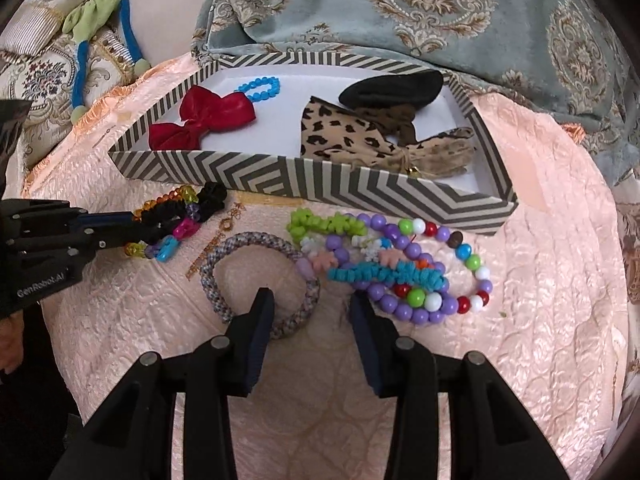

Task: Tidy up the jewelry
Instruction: 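Grasp the orange bead bracelet with the left gripper while the right grasps the silver braided bracelet, then lift the orange bead bracelet with the left gripper while the right lifts the silver bracelet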

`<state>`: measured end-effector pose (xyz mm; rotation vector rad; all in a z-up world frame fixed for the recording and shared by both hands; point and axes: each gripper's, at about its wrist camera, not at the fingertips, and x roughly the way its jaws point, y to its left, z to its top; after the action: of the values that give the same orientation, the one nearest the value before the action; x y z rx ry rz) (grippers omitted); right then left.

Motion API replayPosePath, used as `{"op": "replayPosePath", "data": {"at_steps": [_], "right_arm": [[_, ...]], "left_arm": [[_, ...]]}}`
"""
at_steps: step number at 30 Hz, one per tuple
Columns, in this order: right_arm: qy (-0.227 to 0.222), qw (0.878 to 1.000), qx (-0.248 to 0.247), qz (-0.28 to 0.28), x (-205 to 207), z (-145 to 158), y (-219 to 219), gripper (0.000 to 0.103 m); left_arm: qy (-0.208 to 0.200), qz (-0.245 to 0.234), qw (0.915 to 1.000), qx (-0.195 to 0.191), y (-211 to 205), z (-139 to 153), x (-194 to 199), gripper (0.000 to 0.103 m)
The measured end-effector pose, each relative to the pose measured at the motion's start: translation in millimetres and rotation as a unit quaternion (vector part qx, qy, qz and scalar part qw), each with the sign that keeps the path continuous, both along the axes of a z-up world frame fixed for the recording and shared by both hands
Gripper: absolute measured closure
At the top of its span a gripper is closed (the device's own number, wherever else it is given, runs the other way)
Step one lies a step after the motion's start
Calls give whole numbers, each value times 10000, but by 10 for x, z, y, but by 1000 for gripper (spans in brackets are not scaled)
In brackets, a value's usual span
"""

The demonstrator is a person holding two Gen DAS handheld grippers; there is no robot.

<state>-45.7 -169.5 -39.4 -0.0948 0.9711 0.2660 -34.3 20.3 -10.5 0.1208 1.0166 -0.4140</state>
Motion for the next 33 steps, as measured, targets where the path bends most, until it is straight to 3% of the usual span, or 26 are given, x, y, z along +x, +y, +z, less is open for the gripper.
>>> {"op": "replayPosePath", "data": {"at_steps": [1, 4, 10, 14, 24, 28, 33], "right_arm": [[-28, 10000, -45, 18, -6, 5, 9, 81], [-52, 10000, -19, 54, -9, 23, 14, 94], [-69, 9985, 533, -43, -24, 110, -105, 95], [-163, 9972, 728, 70, -62, 194, -83, 95], [-284, 9953, 881, 273, -134, 329, 13, 95], [-283, 9960, 803, 287, -147, 330, 30, 95], [-327, 9956, 872, 114, -146, 346, -48, 95]], "left_arm": [[-62, -27, 10000, -72, 6, 40, -18, 103], [-272, -79, 9987, -421, 59, 207, -65, 103], [-449, -11, 9940, -996, 183, 433, -50, 103], [-418, 9, 9922, -1174, 190, 473, -13, 103], [-478, -468, 9869, -1469, 29, 560, -110, 103], [-491, -439, 9859, -1536, 26, 581, -104, 103], [-695, -306, 9789, -1897, 129, 676, -110, 103]]}}
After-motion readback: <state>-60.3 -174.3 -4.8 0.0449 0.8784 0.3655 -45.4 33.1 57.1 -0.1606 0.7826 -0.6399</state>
